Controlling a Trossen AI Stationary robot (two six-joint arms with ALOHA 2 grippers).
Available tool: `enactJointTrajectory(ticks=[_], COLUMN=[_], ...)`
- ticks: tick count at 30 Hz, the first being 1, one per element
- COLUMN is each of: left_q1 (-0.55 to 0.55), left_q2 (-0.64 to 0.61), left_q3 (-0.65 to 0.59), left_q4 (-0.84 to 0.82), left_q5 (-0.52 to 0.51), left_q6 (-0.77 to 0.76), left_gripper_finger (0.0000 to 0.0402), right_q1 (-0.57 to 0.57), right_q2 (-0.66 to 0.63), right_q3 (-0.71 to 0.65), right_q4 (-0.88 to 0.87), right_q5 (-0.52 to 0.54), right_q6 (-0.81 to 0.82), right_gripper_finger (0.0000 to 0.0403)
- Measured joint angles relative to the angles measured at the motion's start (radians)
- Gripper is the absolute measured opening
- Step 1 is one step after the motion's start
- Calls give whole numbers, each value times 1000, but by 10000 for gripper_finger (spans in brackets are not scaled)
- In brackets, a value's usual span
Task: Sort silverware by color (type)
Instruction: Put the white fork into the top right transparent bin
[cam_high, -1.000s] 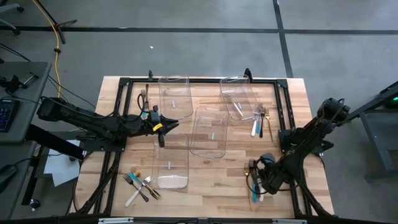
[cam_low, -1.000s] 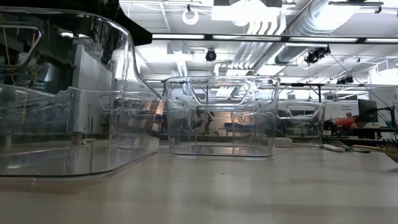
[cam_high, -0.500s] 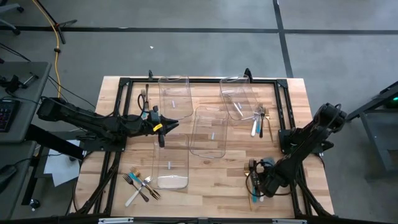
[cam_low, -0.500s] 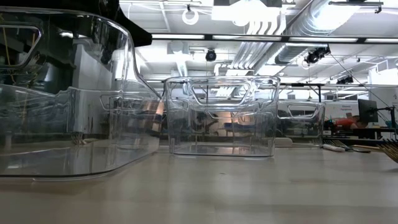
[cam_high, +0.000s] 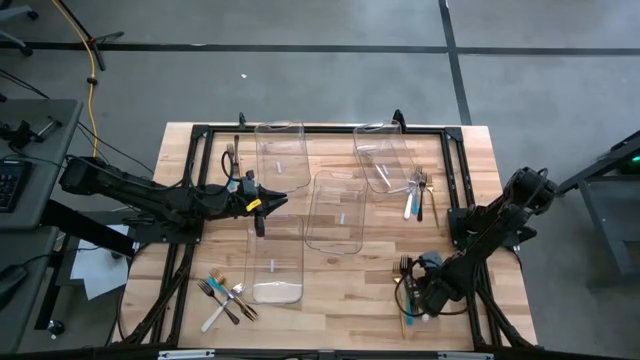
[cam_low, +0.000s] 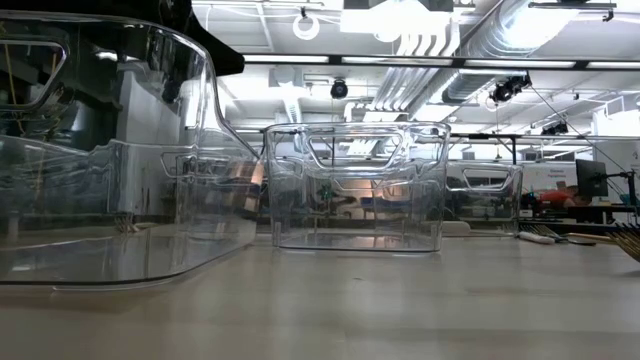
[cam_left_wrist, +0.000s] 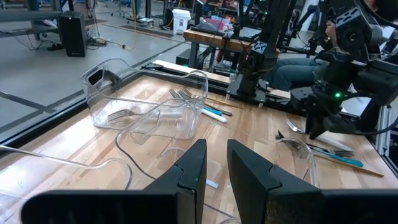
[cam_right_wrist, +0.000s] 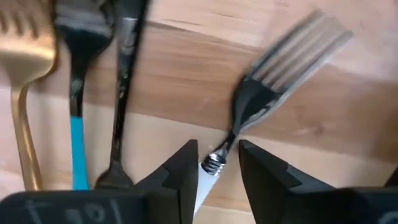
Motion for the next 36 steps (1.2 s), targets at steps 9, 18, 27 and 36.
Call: enactJointTrajectory(ticks=[9, 18, 27, 36], left_q1=[0, 0, 0, 0], left_q2=[0, 0, 0, 0], left_q3=[0, 0, 0, 0], left_q4=[0, 0, 0, 0], left_q5=[0, 0, 0, 0], left_q6=[0, 0, 0, 1], left_gripper_finger=[56, 56, 56, 56], right_q1=[-14, -17, -18, -18], right_q2=[0, 1, 1, 2], right_q3=[-1, -3, -3, -5], right_q4=[-6, -10, -25, -48], right_q5=[14, 19, 21, 32], right_q6=[-357, -560, -500, -489], right_gripper_finger=[98, 98, 71, 12])
